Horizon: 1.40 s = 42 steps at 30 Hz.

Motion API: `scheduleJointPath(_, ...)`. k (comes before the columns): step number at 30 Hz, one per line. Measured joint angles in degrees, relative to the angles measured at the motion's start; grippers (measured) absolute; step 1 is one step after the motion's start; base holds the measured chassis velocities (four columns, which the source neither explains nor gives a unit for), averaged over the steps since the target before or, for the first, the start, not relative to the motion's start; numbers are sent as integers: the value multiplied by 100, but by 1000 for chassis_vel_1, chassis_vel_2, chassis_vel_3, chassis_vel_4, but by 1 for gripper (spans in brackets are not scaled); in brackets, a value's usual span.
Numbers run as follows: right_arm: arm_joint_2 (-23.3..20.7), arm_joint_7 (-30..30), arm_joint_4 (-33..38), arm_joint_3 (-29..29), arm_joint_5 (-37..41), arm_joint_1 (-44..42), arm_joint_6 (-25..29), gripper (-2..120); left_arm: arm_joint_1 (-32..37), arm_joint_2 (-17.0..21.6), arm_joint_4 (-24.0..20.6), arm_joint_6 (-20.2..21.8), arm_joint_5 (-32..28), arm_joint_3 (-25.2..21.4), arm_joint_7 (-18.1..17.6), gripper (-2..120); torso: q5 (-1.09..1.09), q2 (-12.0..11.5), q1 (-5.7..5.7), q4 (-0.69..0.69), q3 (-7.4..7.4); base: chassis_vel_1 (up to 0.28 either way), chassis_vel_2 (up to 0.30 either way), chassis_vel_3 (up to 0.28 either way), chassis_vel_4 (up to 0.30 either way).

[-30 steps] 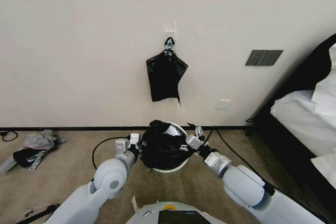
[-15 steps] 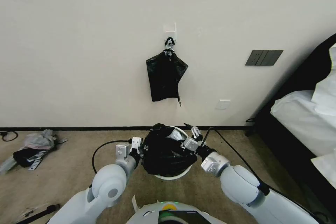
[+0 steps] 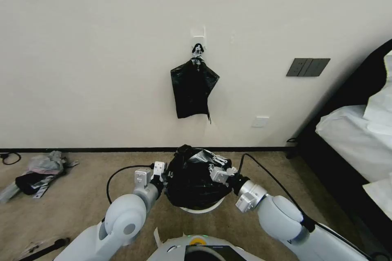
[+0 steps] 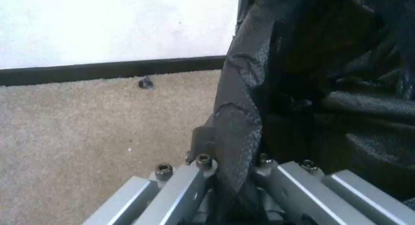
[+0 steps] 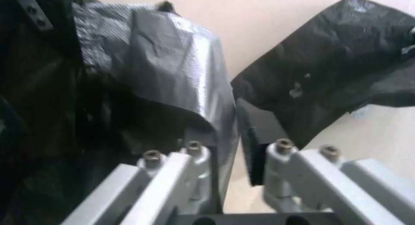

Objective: Place a trash bag onto the trash bin.

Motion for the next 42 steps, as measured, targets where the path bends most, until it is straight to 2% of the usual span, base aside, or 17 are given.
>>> scheduleJointPath(1, -10, 0, -5, 17, 4, -29, 110, 6, 3, 7, -1, -8, 3, -5, 23, 1, 0, 0, 0, 0, 0, 0, 0, 0, 0)
scheduleJointPath(8, -85, 10, 33, 103, 436, -58, 295, 3, 78, 55, -23, -33, 214, -26, 178, 1, 0, 0, 0, -1, 0, 0, 0, 0, 0)
scheduleJointPath(11, -62, 207, 49, 230, 1356, 64, 167, 0, 316, 58, -153, -51, 540, -110, 332, 1, 0, 0, 0, 0, 0, 0, 0, 0, 0)
scheduleJointPath(12, -62, 207, 49, 230, 1356, 64, 167, 0, 316, 58, -153, -51, 540, -110, 332, 1, 0, 0, 0, 0, 0, 0, 0, 0, 0)
scheduleJointPath(14, -62, 389, 46, 319, 1877, 159, 83, 4, 504, 84, -225, -84, 731, -184, 472, 1, 1, 0, 0, 0, 0, 0, 0, 0, 0)
scheduleJointPath(17, -127, 438, 14, 385, 2197, 263, 6, 1, 616, 104, -257, -133, 927, -211, 629, 1, 0, 0, 0, 0, 0, 0, 0, 0, 0)
scheduleJointPath(19, -182, 480, -46, 397, 2522, 389, -124, 3, 706, 111, -274, -204, 1285, -218, 857, 1, 1, 0, 0, -1, 0, 0, 0, 0, 0)
scheduleJointPath(23, -339, 501, -155, 443, 2990, 592, -311, 0, 876, 91, -382, -216, 1736, -242, 1094, 1, 0, 0, 0, 0, 0, 0, 0, 0, 0)
scheduleJointPath(30, -583, 503, -393, 468, 3604, 818, -615, 1, 1036, 108, -502, -304, 2129, -314, 1464, 1, 1, 0, 0, 0, 0, 0, 0, 0, 0)
scheduleJointPath(33, -644, 499, -478, 456, 3695, 876, -691, 4, 1038, 113, -506, -364, 2252, -316, 1571, 1, 1, 0, 0, 0, 0, 0, 0, 0, 0)
scheduleJointPath(34, -703, 452, -542, 454, 3713, 904, -719, 1, 1056, 116, -504, -444, 2431, -316, 1698, 1, 1, 0, 0, 0, 0, 0, 0, 0, 0)
scheduleJointPath(37, -787, 356, -628, 465, 3721, 906, -729, 3, 1091, 116, -481, -586, 2677, -314, 1867, 1, 1, 0, 0, 0, 0, 0, 0, 0, 0)
scheduleJointPath(42, -909, 191, -686, 557, 3830, 823, -740, 1, 1126, 104, -445, -781, 2924, -314, 2026, 1, 1, 0, 0, 0, 0, 0, 0, 0, 0)
